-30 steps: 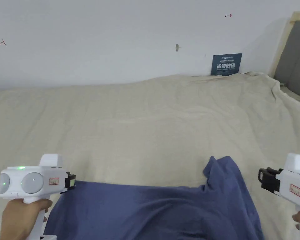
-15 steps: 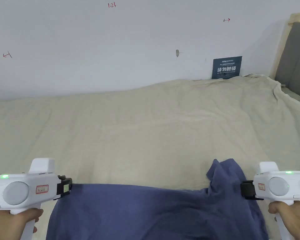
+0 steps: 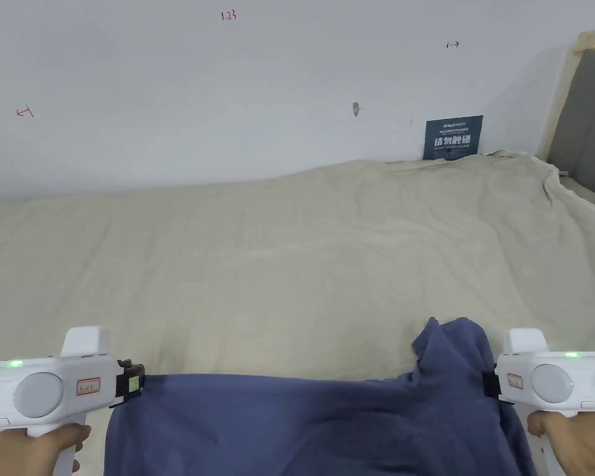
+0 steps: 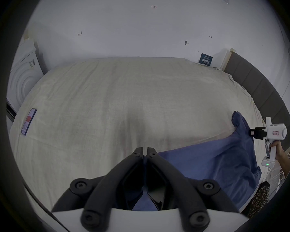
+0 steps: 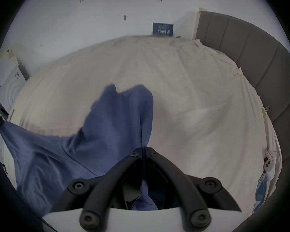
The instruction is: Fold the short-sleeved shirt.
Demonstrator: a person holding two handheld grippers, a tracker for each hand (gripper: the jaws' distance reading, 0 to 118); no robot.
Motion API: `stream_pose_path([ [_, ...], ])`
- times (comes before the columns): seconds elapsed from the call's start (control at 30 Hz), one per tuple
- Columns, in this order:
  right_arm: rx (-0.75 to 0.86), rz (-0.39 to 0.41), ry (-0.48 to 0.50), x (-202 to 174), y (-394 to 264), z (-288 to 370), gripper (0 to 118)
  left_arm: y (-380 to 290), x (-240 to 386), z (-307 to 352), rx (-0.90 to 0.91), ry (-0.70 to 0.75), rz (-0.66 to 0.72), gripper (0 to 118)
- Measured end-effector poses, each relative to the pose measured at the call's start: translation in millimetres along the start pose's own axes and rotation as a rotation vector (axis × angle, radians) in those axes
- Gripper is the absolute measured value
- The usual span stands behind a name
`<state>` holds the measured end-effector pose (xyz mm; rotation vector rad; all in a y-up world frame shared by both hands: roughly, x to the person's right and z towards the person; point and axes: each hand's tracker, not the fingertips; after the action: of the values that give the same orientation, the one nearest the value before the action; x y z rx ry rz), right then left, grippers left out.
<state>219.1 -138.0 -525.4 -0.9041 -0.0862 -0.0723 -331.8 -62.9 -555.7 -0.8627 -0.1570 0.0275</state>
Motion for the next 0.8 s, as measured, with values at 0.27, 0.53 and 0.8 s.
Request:
stream_pose_path([
  [0.27,0.223,-0.059,0.138,12.6,15.7,109.1,0,-3.6,-2.1,40.5,0.075,0.009,0.050,0],
  [0.53,0.429,-0.014,0.185,23.5,53.1,204.7,0,15.6,-5.4,123.1,0.216,0.012,0.085,0],
  [0.8,0.611,-0.015,0.217,19.4,117.0,276.2,0,78.8,0.7,201.3,0.389,0.026,0.065,0],
])
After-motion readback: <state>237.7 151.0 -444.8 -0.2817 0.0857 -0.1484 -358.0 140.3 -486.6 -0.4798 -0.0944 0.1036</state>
